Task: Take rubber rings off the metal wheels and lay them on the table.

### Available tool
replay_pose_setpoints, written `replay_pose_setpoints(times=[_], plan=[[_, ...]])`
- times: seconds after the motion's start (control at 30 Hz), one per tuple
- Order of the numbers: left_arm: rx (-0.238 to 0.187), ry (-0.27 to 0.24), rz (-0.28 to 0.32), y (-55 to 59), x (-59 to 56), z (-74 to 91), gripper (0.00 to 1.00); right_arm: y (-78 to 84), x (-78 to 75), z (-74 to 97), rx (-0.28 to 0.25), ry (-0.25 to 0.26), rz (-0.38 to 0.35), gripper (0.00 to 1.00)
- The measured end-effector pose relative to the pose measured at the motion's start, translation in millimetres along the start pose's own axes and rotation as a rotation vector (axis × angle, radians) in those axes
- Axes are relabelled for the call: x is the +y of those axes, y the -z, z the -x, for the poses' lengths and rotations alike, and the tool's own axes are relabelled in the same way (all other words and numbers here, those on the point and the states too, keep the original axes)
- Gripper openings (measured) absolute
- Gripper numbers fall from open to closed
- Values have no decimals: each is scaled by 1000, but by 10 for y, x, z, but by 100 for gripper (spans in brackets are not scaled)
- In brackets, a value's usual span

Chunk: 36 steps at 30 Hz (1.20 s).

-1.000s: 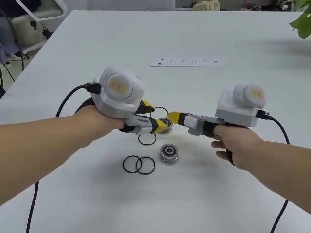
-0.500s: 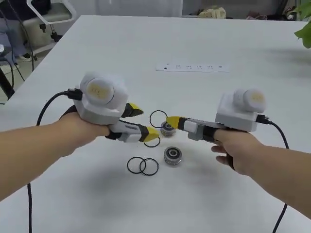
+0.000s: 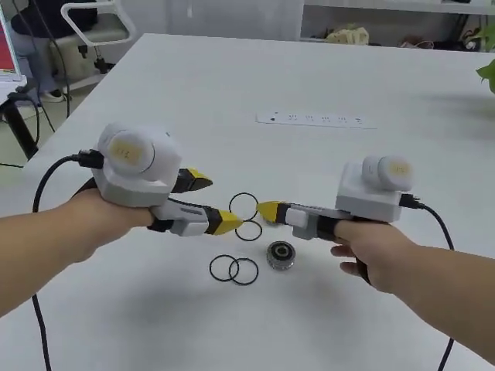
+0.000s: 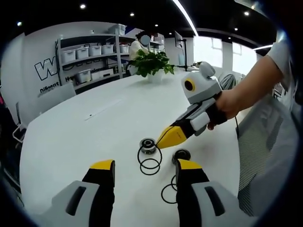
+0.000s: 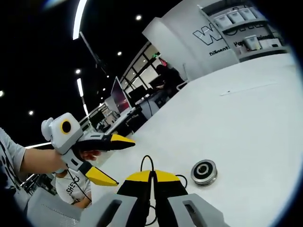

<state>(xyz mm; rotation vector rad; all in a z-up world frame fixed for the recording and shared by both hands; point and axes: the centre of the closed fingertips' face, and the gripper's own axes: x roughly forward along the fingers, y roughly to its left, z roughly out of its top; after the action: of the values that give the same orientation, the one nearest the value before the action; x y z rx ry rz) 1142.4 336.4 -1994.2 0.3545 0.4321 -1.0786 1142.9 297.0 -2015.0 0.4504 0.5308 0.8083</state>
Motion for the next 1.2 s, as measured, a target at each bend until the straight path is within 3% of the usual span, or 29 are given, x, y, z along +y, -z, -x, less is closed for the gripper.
replay_pose_setpoints(times=[0.13, 0.27, 0.57, 0.77, 1.2], plan=[[-6, -10, 10, 27, 1, 89, 49, 35, 105, -31, 23, -26, 27, 0], [-13, -21, 22, 52, 13, 187, 49, 61, 193, -45, 31, -46, 41, 15], [-24, -33, 41, 94, -17, 360, 49, 66, 332, 31, 33, -64, 66, 28], [-35, -15, 60, 121, -154, 457, 49, 74, 389, 188, 23, -66, 88, 32], [-42, 1, 125, 249, -405, 641, 51, 128, 303, 679, 11, 5, 159, 43]])
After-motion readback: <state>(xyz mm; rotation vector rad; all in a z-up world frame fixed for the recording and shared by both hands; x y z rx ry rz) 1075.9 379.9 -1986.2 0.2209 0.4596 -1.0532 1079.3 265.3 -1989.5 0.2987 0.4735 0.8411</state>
